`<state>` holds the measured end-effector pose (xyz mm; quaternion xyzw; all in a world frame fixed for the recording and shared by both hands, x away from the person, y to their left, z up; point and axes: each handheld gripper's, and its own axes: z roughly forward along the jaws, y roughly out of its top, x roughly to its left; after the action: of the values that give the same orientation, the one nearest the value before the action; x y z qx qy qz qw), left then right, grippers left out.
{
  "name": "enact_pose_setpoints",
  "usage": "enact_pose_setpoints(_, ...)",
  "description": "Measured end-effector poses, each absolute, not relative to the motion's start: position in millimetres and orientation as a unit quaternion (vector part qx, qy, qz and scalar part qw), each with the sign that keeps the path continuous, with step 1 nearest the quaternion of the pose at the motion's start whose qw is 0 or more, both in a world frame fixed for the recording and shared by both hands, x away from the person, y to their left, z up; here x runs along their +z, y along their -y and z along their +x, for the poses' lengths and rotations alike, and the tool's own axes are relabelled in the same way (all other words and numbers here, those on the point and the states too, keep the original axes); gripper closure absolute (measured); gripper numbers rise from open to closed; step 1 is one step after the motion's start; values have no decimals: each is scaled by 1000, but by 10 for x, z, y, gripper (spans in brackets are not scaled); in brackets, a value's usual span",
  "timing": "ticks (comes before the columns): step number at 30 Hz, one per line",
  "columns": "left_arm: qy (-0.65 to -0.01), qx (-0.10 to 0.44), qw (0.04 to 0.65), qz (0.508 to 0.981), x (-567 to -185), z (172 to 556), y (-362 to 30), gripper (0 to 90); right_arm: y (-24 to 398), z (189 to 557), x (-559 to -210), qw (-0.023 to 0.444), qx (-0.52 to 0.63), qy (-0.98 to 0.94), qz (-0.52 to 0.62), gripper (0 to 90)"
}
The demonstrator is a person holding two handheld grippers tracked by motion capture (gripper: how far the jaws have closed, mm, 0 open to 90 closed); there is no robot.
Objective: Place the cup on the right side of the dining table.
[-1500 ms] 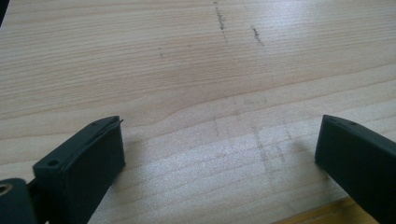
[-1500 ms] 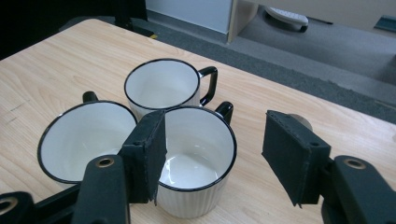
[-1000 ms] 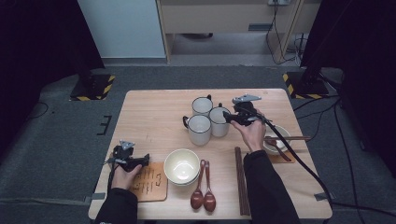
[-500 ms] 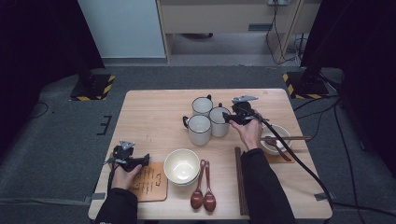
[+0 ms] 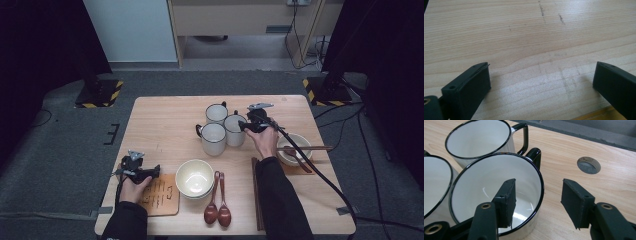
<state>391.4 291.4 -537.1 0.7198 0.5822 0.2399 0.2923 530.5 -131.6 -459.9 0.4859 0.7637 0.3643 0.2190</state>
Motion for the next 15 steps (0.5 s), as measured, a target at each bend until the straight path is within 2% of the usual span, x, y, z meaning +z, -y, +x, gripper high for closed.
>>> enact_pose_setpoints(15, -582, 240, 292, 720, -5371, 3914, -2914, 2, 1301, 5402, -4673, 195, 350, -773, 492, 531)
